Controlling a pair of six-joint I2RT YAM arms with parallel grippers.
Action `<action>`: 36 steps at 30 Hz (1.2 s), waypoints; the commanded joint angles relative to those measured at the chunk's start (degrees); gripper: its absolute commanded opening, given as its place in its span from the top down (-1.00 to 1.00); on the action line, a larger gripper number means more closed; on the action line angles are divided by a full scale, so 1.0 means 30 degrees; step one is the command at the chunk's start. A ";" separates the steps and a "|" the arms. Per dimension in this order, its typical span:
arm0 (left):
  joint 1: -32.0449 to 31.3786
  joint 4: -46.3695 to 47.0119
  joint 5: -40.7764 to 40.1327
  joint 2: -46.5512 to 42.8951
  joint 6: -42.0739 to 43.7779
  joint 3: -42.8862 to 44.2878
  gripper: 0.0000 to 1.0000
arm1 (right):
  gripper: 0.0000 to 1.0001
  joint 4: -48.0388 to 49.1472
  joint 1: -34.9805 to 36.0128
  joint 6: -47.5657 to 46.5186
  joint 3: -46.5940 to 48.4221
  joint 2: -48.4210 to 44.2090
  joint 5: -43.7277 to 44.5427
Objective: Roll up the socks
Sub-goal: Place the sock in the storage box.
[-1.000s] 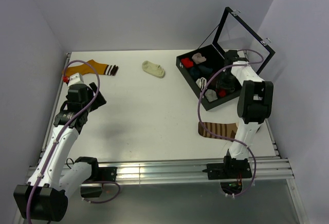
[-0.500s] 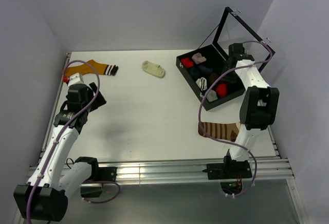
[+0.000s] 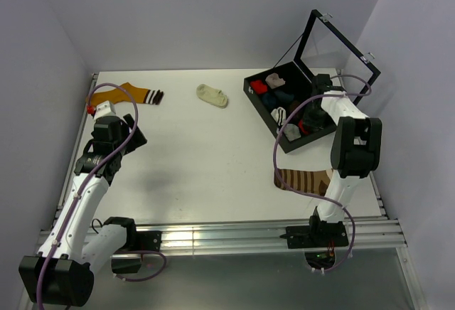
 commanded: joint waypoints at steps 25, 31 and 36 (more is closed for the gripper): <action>0.0015 0.0869 0.0098 -0.0140 0.0128 0.0099 -0.60 | 0.44 0.4334 0.0069 0.1376 0.0222 -0.1280 0.0455; 0.0044 0.0986 0.0215 -0.0256 0.0244 0.0011 -0.60 | 0.53 0.5183 0.0011 0.1902 -0.1240 -0.0311 0.1537; 0.0044 0.1162 0.0478 -0.0462 0.0362 -0.0077 -0.60 | 0.54 0.5595 -0.0136 0.2167 -0.2270 -0.0545 0.1423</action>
